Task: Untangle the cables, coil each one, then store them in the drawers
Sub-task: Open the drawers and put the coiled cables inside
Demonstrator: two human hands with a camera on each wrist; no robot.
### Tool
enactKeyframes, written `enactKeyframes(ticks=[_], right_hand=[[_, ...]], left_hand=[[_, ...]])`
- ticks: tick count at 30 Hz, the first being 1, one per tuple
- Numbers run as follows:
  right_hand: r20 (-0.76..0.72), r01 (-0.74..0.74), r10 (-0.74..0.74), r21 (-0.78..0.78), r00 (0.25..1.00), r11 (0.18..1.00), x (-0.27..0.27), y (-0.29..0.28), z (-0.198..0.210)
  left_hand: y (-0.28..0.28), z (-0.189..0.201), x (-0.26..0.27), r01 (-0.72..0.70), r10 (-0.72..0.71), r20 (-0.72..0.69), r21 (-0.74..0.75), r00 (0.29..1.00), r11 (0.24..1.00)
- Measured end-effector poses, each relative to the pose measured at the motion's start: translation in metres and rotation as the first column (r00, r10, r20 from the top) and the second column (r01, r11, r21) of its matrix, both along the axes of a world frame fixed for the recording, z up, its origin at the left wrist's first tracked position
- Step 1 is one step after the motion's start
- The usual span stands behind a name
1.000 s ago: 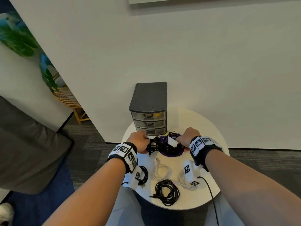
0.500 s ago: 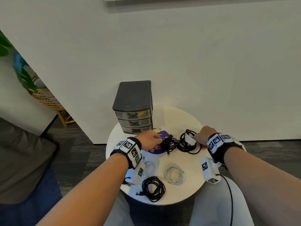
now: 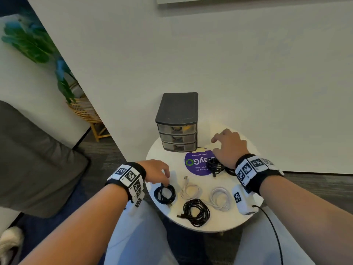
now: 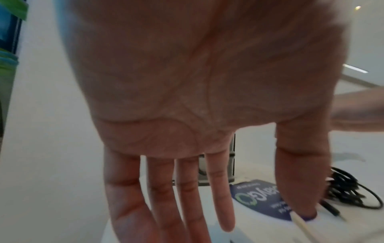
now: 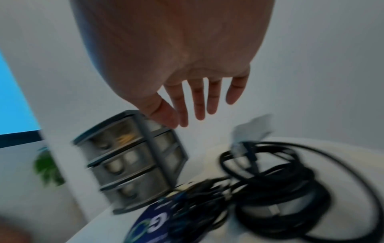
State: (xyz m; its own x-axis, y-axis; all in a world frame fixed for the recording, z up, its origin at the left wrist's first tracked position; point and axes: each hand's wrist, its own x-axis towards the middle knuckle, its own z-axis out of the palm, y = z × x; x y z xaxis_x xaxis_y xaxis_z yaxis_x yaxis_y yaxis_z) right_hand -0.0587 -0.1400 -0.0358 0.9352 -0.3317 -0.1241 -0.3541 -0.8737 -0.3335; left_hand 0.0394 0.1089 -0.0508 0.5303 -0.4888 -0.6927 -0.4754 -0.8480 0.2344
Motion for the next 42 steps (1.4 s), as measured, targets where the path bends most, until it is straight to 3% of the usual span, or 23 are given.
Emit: enactKeyframes(ticks=[5, 10, 18, 23, 27, 32, 36, 42], right_hand=[[-0.052, -0.241, 0.244, 0.057, 0.968, 0.969, 0.006, 0.050, -0.010], [-0.068, -0.340, 0.362, 0.219, 0.930, 0.915, 0.006, 0.078, -0.026], [-0.100, -0.262, 0.341, 0.451, 0.935, 0.853, 0.017, 0.105, -0.040], [0.071, -0.191, 0.180, 0.494, 0.981, 0.848, 0.022, 0.095, -0.034], [0.101, -0.127, 0.090, 0.477, 0.991, 0.870, 0.021, 0.061, -0.024], [0.128, -0.015, -0.063, 0.531, 0.990, 0.847, 0.009, 0.008, -0.016], [0.144, 0.009, -0.103, 0.543, 0.984, 0.840, 0.006, -0.012, -0.010], [0.247, 0.023, -0.186, 0.542, 0.951, 0.840, 0.017, -0.009, -0.008]], left_hand=[[-0.002, -0.011, -0.014, 0.044, -0.037, 0.129, -0.049, 0.991, 0.998], [0.003, -0.011, -0.011, 0.039, -0.014, 0.192, -0.125, 0.981, 0.991], [0.000, 0.008, 0.004, 0.000, 0.074, 0.210, -0.332, 0.975, 0.943], [-0.011, 0.016, 0.009, -0.146, 0.250, 0.111, -0.565, 0.962, 0.812], [-0.029, 0.009, 0.011, -0.259, 0.377, 0.034, -0.668, 0.926, 0.697], [-0.044, -0.013, 0.005, -0.134, 0.267, 0.221, -0.479, 0.938, 0.868], [-0.046, -0.020, -0.003, -0.112, 0.264, 0.325, -0.418, 0.908, 0.901], [-0.037, -0.009, -0.010, -0.102, 0.247, 0.349, -0.386, 0.904, 0.917]])
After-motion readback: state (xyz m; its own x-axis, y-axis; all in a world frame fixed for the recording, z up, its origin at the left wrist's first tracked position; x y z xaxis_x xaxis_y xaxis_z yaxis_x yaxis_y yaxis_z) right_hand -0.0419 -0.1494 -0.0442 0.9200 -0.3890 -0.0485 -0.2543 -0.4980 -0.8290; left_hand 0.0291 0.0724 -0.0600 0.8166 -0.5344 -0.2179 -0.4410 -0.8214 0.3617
